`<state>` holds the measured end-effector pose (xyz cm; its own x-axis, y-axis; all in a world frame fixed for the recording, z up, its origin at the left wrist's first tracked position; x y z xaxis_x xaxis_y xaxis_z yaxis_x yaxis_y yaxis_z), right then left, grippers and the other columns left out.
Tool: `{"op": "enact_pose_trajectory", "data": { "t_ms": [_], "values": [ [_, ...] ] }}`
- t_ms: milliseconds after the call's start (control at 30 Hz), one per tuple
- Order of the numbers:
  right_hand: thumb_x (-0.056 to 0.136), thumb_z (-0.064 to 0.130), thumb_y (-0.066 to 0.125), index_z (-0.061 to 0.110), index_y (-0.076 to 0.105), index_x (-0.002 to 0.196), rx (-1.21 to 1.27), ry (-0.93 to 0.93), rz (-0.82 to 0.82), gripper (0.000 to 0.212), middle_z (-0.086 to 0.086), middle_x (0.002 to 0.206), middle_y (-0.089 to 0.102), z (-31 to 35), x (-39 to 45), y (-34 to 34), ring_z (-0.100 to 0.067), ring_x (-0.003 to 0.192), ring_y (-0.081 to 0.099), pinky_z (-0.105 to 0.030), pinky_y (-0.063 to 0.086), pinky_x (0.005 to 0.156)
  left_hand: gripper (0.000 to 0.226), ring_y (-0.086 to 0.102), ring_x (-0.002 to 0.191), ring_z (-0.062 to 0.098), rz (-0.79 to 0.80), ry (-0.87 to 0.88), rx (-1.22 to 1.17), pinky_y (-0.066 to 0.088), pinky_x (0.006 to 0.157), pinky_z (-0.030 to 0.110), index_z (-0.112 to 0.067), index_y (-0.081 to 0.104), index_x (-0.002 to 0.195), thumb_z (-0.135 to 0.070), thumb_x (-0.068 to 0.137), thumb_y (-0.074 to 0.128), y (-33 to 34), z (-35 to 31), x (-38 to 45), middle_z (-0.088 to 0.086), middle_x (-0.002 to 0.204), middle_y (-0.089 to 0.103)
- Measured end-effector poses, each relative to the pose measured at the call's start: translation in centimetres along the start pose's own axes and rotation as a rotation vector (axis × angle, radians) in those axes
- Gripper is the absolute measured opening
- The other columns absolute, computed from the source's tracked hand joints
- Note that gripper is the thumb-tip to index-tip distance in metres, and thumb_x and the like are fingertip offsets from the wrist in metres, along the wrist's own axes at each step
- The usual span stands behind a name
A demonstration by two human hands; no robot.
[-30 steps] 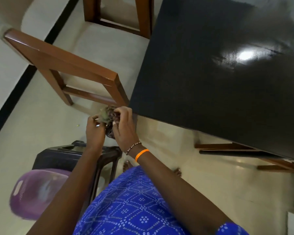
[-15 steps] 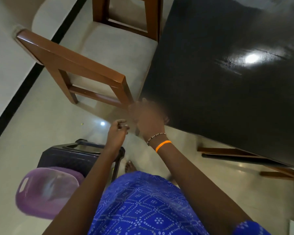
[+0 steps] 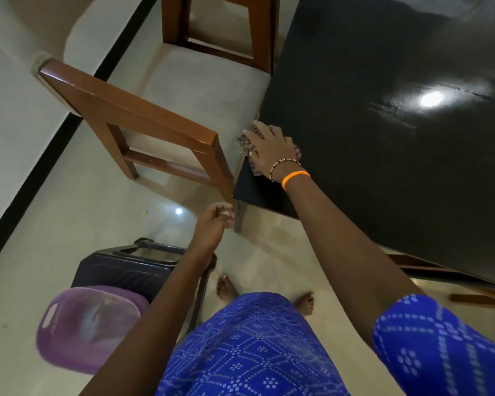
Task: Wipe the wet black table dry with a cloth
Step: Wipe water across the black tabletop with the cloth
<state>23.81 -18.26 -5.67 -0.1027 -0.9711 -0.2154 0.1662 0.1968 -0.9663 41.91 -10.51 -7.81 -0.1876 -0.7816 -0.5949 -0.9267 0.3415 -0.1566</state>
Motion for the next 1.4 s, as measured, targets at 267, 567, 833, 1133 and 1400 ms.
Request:
{"op": "enact_pose_trajectory", "data": {
  "t_ms": [267, 567, 833, 1133, 1400],
  "values": [
    [0.090, 0.032, 0.046, 0.030, 0.036, 0.139, 0.037, -0.102, -0.062, 0.050, -0.001, 0.152, 0.026, 3.3, -6.6, 3.7, -0.031, 0.138, 0.023, -0.048, 0.029, 0.101, 0.021, 0.052, 0.072, 0.009, 0.091, -0.162, -0.021, 0.039, 0.063, 0.019, -0.014, 0.056, 0.104, -0.006, 0.095, 0.039, -0.1, 0.7, -0.7, 0.004, 0.096, 0.059],
    [0.071, 0.030, 0.068, 0.029, 0.050, 0.130, -0.168, -0.235, -0.094, 0.061, -0.001, 0.135, 0.054, -0.8, -12.7, 5.7, -0.026, 0.113, 0.058, -0.036, 0.049, 0.073, 0.024, 0.055, 0.086, 0.012, 0.093, -0.250, -0.104, 0.040, 0.076, 0.025, -0.022, 0.060, 0.095, -0.011, 0.096, 0.039, 3.4, 1.7, -3.0, -0.004, 0.093, 0.064],
    [0.083, 0.026, 0.044, 0.027, 0.050, 0.131, -0.202, -0.119, -0.256, 0.048, -0.001, 0.136, 0.053, -12.5, -21.1, 6.5, -0.025, 0.113, 0.057, -0.036, 0.047, 0.072, 0.027, 0.054, 0.090, 0.013, 0.242, -0.211, 0.016, 0.041, 0.080, 0.025, -0.015, 0.056, 0.118, -0.014, 0.098, 0.038, 13.8, 0.7, -6.3, -0.003, 0.097, 0.063],
    [0.078, 0.032, 0.055, 0.027, 0.041, 0.135, -0.257, 0.090, -0.298, 0.059, -0.002, 0.141, 0.048, -27.3, -32.3, 6.6, -0.026, 0.118, 0.052, -0.038, 0.046, 0.074, 0.035, 0.056, 0.089, 0.011, 0.483, -0.196, 0.104, 0.044, 0.076, 0.024, -0.022, 0.046, 0.131, -0.016, 0.098, 0.038, 26.8, 0.3, -10.6, -0.004, 0.101, 0.064],
    [0.082, 0.031, 0.049, 0.028, 0.041, 0.137, -0.237, 0.272, -0.376, 0.056, -0.002, 0.143, 0.046, -37.0, -39.6, 7.1, -0.025, 0.125, 0.040, -0.038, 0.042, 0.080, 0.038, 0.057, 0.093, 0.012, 0.554, -0.178, 0.159, 0.044, 0.077, 0.021, -0.020, 0.042, 0.136, -0.017, 0.099, 0.037, 33.2, 0.7, -12.9, -0.003, 0.102, 0.063]
  ]
}}
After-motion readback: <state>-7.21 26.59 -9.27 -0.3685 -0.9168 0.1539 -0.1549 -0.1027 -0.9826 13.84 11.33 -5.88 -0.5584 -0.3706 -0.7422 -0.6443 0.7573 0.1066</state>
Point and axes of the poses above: each hand's wrist, its own x-axis towards the middle knuckle, its own y-axis out of the palm, z = x × y, the point moved 1 cm from there along x, towards the middle knuckle
